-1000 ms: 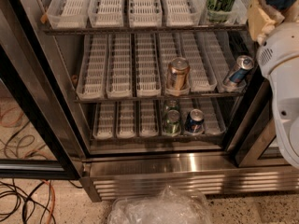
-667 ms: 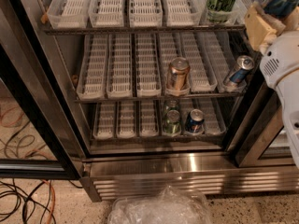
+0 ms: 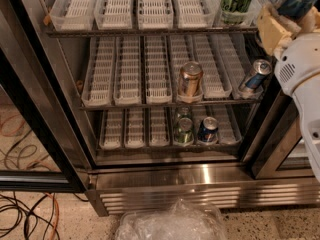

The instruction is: Pick redbull can from top shelf of fridge

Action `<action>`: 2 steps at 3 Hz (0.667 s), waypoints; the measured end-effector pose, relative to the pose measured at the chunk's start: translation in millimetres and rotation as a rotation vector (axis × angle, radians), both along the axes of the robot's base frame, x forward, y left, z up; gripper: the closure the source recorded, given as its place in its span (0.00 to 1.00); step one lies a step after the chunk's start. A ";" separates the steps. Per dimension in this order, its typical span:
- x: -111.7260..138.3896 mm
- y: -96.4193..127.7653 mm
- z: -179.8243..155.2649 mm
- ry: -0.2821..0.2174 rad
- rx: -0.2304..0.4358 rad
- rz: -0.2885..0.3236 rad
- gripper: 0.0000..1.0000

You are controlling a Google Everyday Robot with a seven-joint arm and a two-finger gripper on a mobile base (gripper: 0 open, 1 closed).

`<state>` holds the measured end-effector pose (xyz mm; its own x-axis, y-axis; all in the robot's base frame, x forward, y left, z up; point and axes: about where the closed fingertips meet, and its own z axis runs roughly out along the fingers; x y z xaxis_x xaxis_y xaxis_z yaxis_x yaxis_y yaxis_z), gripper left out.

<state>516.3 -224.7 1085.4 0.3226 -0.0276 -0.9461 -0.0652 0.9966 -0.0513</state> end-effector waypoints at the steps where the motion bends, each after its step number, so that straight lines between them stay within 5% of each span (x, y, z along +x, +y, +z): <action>1: -11.5 16.9 -4.2 -0.003 -0.024 0.065 1.00; 2: -29.6 40.1 -20.2 0.035 -0.035 0.156 1.00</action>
Offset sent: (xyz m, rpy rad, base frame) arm -0.0548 0.0646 -0.0431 -0.0428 0.0884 0.2646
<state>486.7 -184.6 1065.1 0.2922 -0.0128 -0.9563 -0.2209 0.9720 -0.0805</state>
